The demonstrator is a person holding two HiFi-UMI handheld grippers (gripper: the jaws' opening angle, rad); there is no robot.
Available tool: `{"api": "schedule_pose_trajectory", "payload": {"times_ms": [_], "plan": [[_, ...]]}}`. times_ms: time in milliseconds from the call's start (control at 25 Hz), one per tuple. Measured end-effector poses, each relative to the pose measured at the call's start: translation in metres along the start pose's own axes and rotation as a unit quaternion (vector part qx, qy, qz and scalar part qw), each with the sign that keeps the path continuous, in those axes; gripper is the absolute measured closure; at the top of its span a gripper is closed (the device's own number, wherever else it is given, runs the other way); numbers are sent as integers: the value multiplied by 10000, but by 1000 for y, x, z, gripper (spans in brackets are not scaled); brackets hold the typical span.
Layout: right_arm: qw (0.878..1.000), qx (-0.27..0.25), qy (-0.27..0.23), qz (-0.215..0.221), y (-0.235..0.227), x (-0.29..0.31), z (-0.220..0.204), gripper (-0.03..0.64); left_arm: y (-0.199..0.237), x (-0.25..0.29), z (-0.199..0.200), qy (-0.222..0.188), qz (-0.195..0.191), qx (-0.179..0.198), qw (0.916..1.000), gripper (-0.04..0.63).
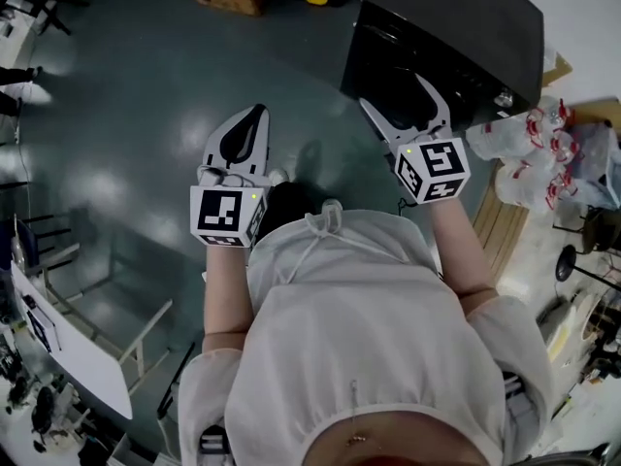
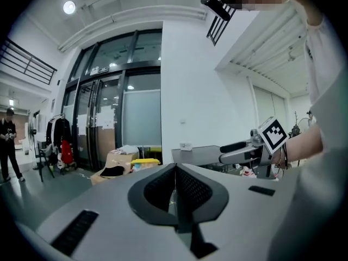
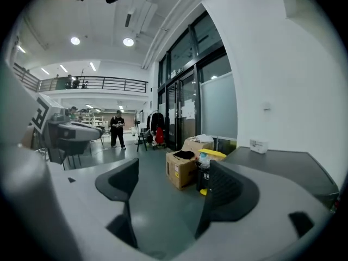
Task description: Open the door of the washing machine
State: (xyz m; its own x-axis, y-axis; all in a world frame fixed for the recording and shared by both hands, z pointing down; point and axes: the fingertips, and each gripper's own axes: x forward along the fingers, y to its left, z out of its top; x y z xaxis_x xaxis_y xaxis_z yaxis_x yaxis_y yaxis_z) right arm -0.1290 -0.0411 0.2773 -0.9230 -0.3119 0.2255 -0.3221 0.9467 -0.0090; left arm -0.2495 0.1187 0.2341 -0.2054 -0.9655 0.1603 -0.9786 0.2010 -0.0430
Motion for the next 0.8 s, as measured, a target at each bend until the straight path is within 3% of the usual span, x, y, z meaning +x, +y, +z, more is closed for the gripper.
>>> {"api": "schedule_pose_trajectory", "payload": {"times_ms": [240, 400, 600, 800], "plan": [[9975, 262, 97, -652, -36, 49, -2, 212, 35, 78, 0, 89, -728, 179, 9971, 574], [9889, 622, 201, -1335, -69, 85, -10, 212, 61, 147, 6, 77, -1411, 292, 9895, 574], [9670, 958, 525, -2303, -95, 119, -30, 220, 86, 226, -5, 388, -2264, 407, 9724, 574], [9402, 1428, 929, -2949, -114, 146, -63, 221, 97, 287, -22, 491, -2910, 436, 9545, 574]]}}
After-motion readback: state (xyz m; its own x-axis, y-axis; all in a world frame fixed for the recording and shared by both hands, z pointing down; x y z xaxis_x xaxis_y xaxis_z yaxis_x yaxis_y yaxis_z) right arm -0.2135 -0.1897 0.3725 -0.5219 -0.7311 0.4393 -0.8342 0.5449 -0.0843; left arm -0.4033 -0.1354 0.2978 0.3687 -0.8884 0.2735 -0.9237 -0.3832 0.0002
